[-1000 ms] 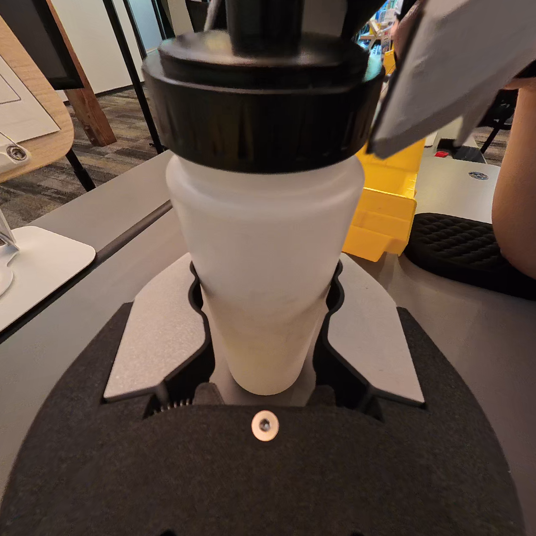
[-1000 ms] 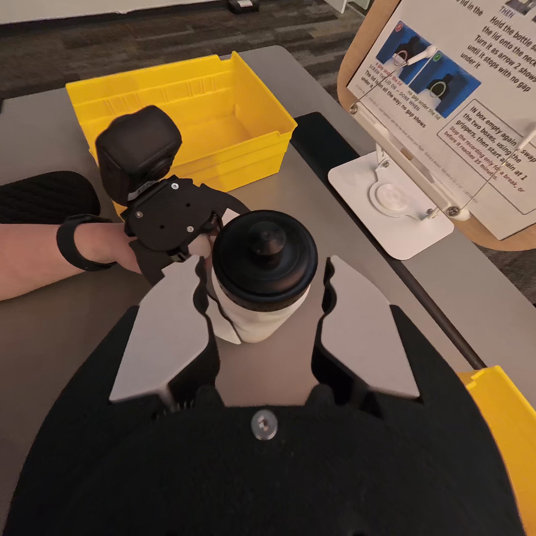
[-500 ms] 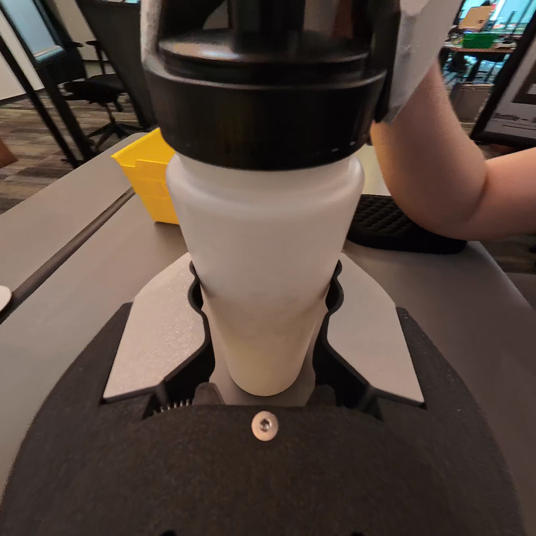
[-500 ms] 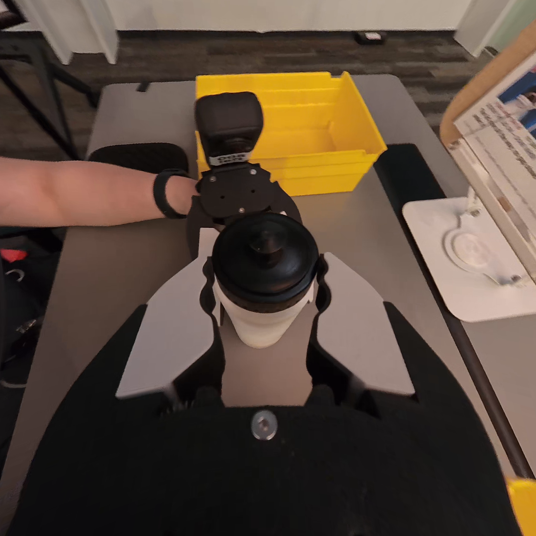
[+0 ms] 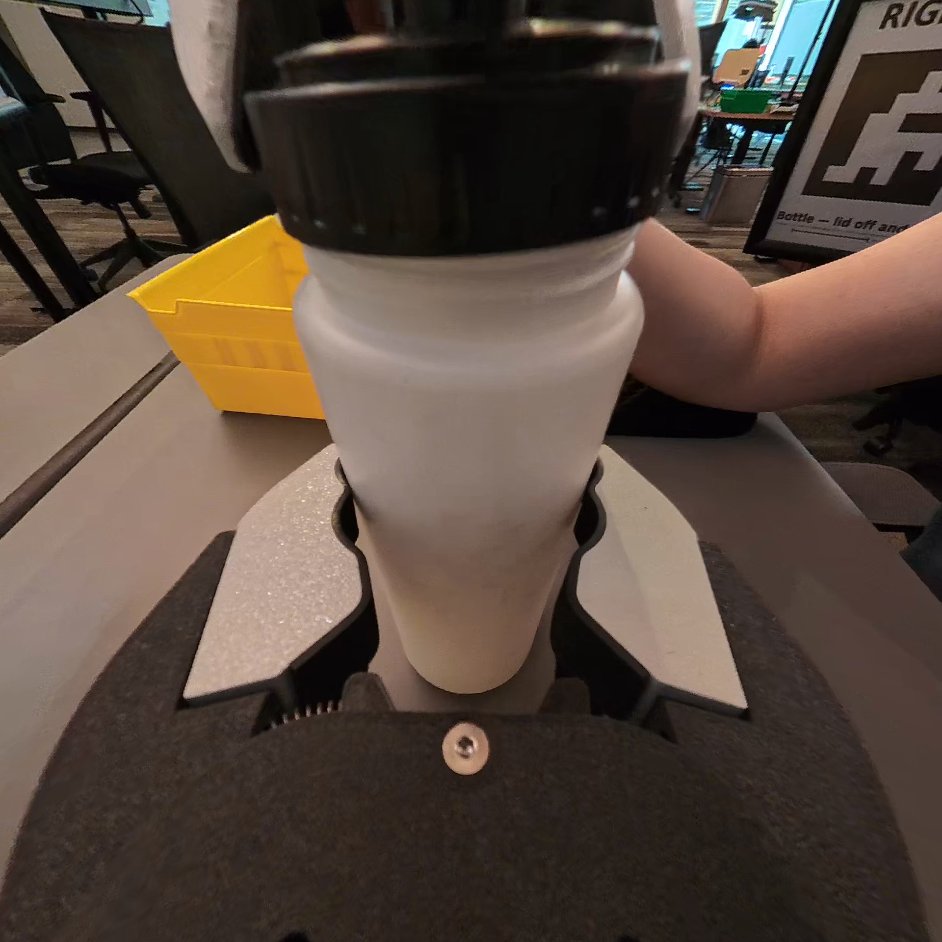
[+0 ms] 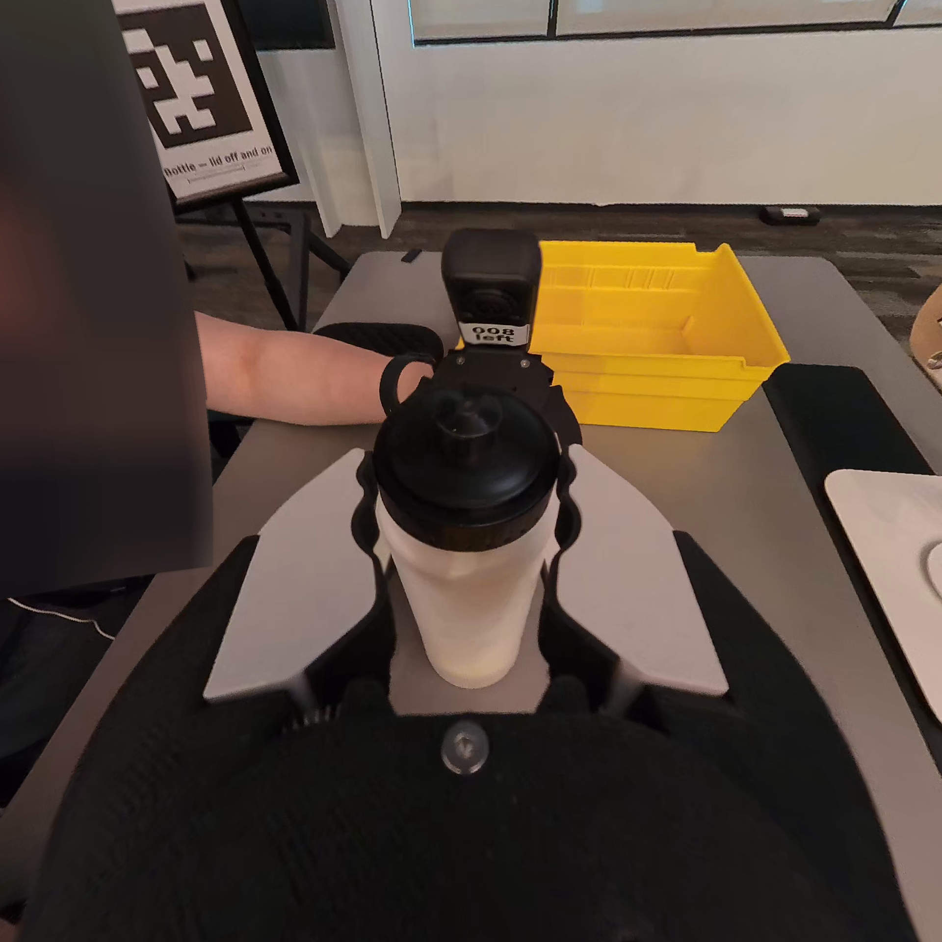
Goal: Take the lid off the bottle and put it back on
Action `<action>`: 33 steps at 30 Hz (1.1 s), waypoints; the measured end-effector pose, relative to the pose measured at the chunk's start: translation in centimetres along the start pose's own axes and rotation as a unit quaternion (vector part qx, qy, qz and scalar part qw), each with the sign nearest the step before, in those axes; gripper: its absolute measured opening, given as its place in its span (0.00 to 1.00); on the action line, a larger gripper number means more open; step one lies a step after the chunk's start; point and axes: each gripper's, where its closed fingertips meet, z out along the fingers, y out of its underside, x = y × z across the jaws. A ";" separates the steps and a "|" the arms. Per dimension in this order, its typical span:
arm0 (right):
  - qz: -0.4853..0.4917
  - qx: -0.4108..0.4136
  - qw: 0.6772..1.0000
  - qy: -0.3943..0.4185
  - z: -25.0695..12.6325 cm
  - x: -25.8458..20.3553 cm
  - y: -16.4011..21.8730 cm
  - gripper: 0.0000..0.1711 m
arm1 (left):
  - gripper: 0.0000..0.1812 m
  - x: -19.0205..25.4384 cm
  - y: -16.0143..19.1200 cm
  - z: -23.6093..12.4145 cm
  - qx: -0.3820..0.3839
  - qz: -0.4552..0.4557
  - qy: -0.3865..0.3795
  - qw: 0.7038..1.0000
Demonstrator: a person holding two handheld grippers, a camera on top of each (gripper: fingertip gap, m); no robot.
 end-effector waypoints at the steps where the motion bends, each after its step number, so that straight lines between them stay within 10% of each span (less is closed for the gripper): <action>1: 0.006 0.007 1.000 0.001 -0.1 0.2 -0.2 0.40 | 0.47 -0.3 0.0 0.0 -0.001 0.003 -0.010 1.000; 17: -0.029 -0.010 0.998 0.050 0.2 1.3 0.3 0.41 | 0.47 -1.6 0.1 -0.2 -0.008 -0.005 -0.049 0.999; 33: 0.067 0.009 0.962 0.265 1.1 7.5 -0.1 0.40 | 0.47 -8.3 0.4 -2.5 -0.009 -0.059 -0.297 0.953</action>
